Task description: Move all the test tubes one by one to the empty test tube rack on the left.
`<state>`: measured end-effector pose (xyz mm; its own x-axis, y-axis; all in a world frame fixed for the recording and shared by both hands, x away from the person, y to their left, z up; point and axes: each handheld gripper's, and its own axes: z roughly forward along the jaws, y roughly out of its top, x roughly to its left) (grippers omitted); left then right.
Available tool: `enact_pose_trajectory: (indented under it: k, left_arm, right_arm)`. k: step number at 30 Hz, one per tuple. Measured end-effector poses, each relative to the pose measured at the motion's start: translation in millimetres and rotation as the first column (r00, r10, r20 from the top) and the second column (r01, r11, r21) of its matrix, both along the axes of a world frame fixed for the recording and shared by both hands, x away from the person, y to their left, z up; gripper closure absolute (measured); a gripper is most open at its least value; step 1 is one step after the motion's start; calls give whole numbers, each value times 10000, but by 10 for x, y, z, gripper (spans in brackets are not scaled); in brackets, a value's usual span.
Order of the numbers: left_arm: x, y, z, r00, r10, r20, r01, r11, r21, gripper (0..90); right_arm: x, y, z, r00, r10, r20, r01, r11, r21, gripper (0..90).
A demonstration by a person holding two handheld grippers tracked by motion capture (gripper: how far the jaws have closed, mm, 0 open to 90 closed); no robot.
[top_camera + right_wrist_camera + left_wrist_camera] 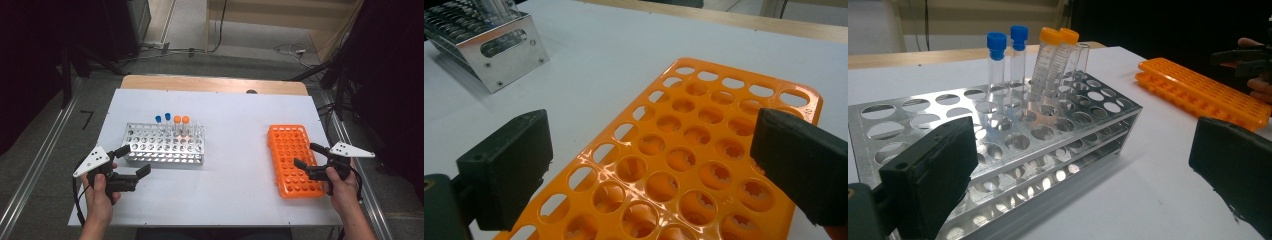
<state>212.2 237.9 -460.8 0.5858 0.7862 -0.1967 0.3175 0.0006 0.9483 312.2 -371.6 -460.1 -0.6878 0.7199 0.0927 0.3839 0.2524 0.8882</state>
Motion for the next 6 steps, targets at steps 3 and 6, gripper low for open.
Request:
enact_pose_trajectory:
  k: [3, 6]
  left_arm:
    - [4, -10, -2, 10000, -31, -21, 31, 10000, 74, 0]
    - [8, -20, -2, 10000, -19, -19, 19, 10000, 58, 0]
  right_arm:
    - [-2, -1, 0, 10000, -8, -12, 8, 10000, 8, 22]
    - [-3, 0, -1, 10000, 14, -7, -14, 10000, 1, 21]
